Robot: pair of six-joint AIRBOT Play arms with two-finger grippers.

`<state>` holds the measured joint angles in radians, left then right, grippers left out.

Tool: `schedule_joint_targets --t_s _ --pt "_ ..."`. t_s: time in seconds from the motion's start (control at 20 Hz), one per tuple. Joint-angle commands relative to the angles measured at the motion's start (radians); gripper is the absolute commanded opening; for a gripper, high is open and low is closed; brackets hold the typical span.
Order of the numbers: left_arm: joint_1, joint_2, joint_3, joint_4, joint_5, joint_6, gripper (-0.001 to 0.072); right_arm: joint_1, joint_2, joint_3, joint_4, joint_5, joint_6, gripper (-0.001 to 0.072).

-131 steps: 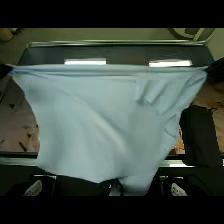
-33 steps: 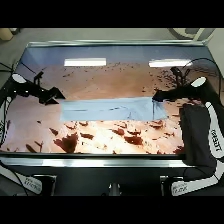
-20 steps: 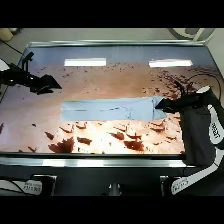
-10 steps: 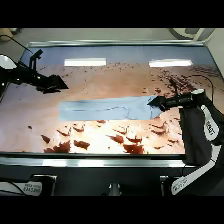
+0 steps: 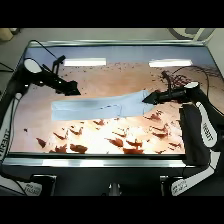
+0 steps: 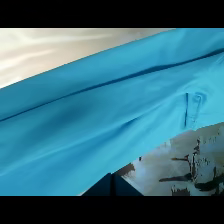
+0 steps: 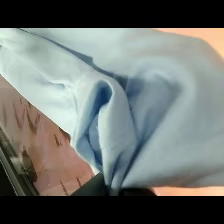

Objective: Fold the shirts.

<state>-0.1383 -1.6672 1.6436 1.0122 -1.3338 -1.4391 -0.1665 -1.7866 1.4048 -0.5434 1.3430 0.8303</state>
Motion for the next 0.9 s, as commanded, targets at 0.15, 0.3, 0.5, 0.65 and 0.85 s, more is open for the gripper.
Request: schedule_joint_targets --t_s 0.15,0.3,0.5,0.65,0.85 --pt "-0.238 -0.229 0.001 -0.201 0.218 0.002 0.0023 0.009 0.277 0.001 -0.119 0.031 0.1 0.0019" --pt "-0.344 -0.312 0.002 -0.333 0.328 0.002 0.0023 0.009 0.398 0.001 -0.154 0.107 0.135 0.0019" --pt "-0.446 -0.378 0.003 -0.57 0.479 0.004 0.0023 0.009 0.547 0.001 -0.232 0.185 0.198 0.0019" --pt "-0.5 -0.41 0.006 -0.723 0.509 0.092 0.0023 0.009 0.598 0.0 -0.327 0.195 0.229 0.0019" --pt "-0.423 -0.328 0.005 -0.509 0.43 0.117 0.002 0.009 0.594 0.0 -0.367 0.15 0.24 0.0018"
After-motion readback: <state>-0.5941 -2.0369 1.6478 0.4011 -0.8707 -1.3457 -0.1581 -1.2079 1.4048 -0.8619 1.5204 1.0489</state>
